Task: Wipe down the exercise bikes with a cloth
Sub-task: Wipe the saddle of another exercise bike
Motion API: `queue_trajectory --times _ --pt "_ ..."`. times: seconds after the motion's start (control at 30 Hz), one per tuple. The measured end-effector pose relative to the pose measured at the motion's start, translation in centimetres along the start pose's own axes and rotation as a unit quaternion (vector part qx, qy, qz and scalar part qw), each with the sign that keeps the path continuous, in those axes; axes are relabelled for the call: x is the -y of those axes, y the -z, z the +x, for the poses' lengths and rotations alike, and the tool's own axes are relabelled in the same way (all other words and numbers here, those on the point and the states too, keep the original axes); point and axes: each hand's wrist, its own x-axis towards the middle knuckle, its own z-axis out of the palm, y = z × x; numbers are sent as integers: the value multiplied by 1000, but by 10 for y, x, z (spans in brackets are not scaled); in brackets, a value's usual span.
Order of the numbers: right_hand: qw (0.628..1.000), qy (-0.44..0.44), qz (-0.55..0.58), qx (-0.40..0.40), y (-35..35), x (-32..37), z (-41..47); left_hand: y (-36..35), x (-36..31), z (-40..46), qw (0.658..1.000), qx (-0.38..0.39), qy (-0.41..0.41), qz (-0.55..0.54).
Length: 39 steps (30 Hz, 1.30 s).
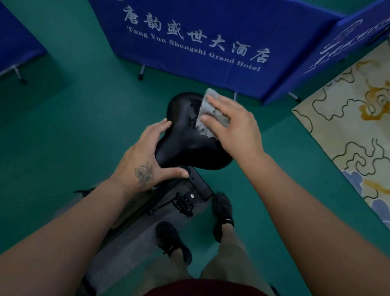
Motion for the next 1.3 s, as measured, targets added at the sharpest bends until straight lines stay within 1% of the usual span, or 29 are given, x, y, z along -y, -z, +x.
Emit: queue_trajectory --times 0.2,0.3,0.43,0.53,0.73,0.83,0.93,1.1,1.2,1.3 --pt "1000 13 -11 -15 6 -15 -48 0 1 0 1000 -6 1 -5" --pt "999 31 -28 -10 -1 -9 -31 0 2 0 1000 -7 -1 -8" --pt "995 52 -77 41 -16 14 16 -2 2 0 1000 -12 6 -8" --pt "991 52 -101 67 -18 20 23 -1 0 -1 1000 -16 8 -14" --pt "987 98 -110 68 2 1 -30 -2 3 -3 1000 -17 9 -19" --pt "985 109 -117 71 3 -3 -40 -1 1 -3 1000 -20 9 -22" --pt "989 95 -100 61 -3 7 -23 0 1 -3 1000 -21 11 -21" --pt "982 84 -136 99 -15 33 18 -4 2 -6 998 -37 22 -47" --pt "985 99 -118 76 -5 33 19 -6 2 -11 994 -63 8 -91" --pt "991 105 -73 49 11 19 -3 -10 2 -26 987 -93 -2 -132"
